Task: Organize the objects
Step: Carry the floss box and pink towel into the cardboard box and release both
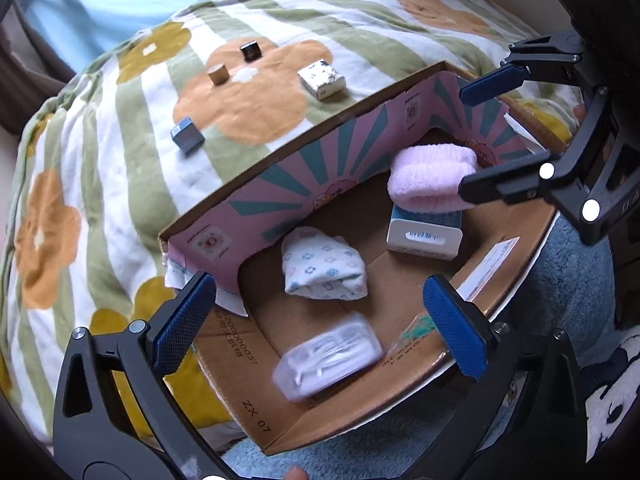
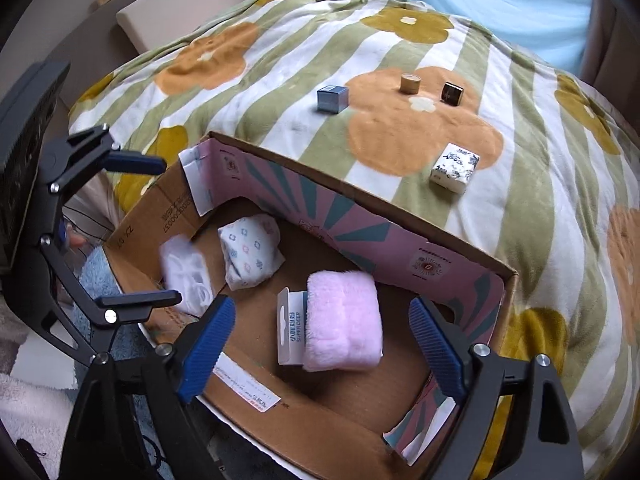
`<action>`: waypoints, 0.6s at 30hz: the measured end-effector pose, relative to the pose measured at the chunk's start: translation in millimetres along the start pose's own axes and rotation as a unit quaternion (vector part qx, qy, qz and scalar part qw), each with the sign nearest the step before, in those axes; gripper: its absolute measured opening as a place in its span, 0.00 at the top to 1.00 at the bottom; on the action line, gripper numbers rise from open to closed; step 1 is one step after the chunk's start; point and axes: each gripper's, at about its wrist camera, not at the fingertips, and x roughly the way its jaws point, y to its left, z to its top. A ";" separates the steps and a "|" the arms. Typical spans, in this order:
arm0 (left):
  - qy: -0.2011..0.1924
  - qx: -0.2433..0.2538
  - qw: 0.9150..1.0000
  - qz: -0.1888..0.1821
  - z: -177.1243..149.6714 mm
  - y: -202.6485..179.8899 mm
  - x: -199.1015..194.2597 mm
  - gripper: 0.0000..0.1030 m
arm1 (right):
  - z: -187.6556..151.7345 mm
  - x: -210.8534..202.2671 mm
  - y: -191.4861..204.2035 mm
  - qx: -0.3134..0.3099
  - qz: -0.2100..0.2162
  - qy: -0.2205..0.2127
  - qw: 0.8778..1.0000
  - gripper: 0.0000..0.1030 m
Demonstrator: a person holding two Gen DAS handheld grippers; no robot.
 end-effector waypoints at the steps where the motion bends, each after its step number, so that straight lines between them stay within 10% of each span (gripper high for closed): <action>1: 0.001 -0.005 1.000 -0.004 -1.7 1.5 0.7 0.00 | 0.2 -0.2 -1.0 0.002 0.002 0.000 1.000 0.16; 18: -0.025 -0.046 0.999 -0.018 -4.1 16.2 -6.1 0.00 | 1.0 -11.9 2.3 -0.007 -0.001 -0.021 1.000 0.16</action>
